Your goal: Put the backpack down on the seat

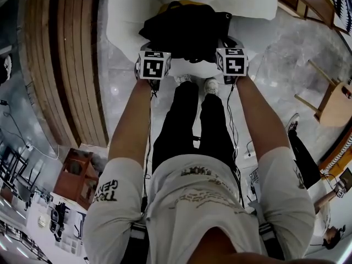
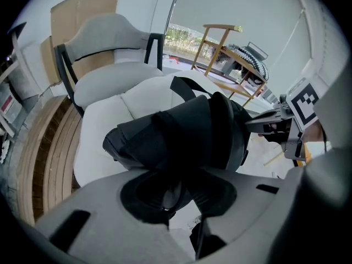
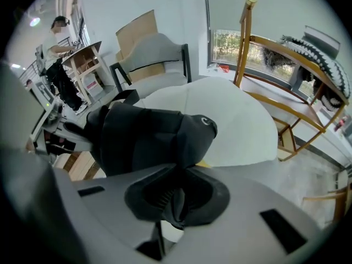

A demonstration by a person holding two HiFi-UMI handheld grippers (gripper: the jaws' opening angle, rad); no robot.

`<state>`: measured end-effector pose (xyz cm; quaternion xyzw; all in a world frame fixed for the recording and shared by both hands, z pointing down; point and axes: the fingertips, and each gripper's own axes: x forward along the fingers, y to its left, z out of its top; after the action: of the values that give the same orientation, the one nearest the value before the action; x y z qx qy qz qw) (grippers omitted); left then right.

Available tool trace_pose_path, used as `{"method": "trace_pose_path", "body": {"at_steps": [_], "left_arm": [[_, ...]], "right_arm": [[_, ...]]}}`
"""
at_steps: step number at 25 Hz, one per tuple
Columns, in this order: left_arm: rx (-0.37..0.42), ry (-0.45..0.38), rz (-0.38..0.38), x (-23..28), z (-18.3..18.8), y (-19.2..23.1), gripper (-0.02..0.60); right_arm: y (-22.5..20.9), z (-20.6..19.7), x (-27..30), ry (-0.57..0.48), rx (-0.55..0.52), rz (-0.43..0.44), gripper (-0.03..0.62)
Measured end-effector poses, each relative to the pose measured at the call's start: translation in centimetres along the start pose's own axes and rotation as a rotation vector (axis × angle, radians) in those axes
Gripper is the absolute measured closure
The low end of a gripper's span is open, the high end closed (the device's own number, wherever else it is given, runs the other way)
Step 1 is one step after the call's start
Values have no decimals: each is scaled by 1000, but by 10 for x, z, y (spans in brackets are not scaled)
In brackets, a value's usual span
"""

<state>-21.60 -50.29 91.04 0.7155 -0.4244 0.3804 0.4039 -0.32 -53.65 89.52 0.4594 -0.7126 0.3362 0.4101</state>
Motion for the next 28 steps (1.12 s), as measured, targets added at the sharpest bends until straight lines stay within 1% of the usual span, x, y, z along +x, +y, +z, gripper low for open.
{"method": "trace_pose_path", "body": {"at_steps": [3,4,5,6,7,10,11,12,13,14,16,18,22,28], "left_arm": [[19,-7,-1,0,-3,-8,470],[27,-17,-2,-1,-2,-9,449],[35,-30,-1,-2,-1,-9,421],[41,-40,5,-4,-1,-8,393],[45,-48,14,-6,0,-6,380],[38,-68,44,-17,2,-4,380],[33,-77,54,-23,4,-4,380],[24,-89,65,-29,7,-5,404],[12,-104,73,-38,11,-7,515],[1,-122,77,-47,15,-9,552],[-2,-158,74,-69,27,-17,560],[5,-206,72,-90,41,-29,560],[4,-317,73,-130,70,-60,560],[8,-441,112,-200,118,-98,560]], "right_arm": [[0,-5,1,2,37,17,554],[0,-6,1,2,42,23,533],[1,-8,1,3,44,29,470],[2,-9,1,4,46,34,424],[2,-9,0,2,49,35,422],[2,-5,-9,-32,41,28,422],[2,-2,-14,-50,35,27,430],[2,1,-21,-69,28,25,470],[4,5,-29,-85,16,22,516],[7,9,-37,-95,-2,20,551],[16,16,-55,-102,-46,29,563],[26,27,-78,-129,-67,49,566],[37,53,-129,-238,-61,76,566],[41,91,-199,-353,-31,55,567]]}}
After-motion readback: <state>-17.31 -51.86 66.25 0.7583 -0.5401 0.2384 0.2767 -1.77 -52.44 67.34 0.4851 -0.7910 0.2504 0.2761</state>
